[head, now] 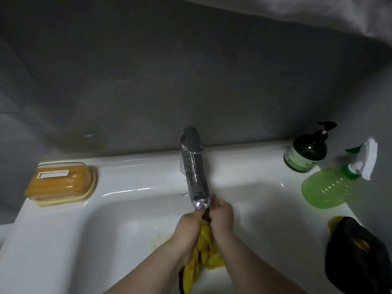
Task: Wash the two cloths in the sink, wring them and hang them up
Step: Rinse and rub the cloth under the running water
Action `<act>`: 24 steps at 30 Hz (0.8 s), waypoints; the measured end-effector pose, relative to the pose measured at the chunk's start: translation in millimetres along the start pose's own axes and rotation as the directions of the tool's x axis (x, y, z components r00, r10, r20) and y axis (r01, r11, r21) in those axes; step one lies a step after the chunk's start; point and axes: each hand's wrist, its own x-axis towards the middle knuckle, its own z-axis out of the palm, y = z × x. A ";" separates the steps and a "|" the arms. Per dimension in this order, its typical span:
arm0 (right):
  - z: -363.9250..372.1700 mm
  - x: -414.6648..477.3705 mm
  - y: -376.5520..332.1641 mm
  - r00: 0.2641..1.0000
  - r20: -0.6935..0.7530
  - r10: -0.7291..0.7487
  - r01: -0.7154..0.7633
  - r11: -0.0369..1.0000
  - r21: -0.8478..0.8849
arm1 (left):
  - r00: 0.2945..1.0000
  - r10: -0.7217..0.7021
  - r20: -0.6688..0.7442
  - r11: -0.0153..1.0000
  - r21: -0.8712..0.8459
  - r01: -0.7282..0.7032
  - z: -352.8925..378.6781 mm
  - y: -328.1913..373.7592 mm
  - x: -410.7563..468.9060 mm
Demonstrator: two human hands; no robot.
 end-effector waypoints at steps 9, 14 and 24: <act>-44.5 22.6 -4.7 0.877 0.421 0.233 -0.379 0.873 0.307 | 0.935 -0.069 0.349 0.949 0.313 -0.046 -52.6 -18.0 -1.3; -51.8 15.7 2.4 0.878 0.450 0.166 -0.316 0.906 0.282 | 0.970 0.040 0.239 0.999 -0.043 -0.031 -59.8 -6.1 10.7; 14.6 -27.1 -6.0 0.999 0.039 0.036 -0.040 0.992 0.117 | 0.996 0.034 -0.079 0.998 -0.048 -0.038 -4.2 -2.4 4.1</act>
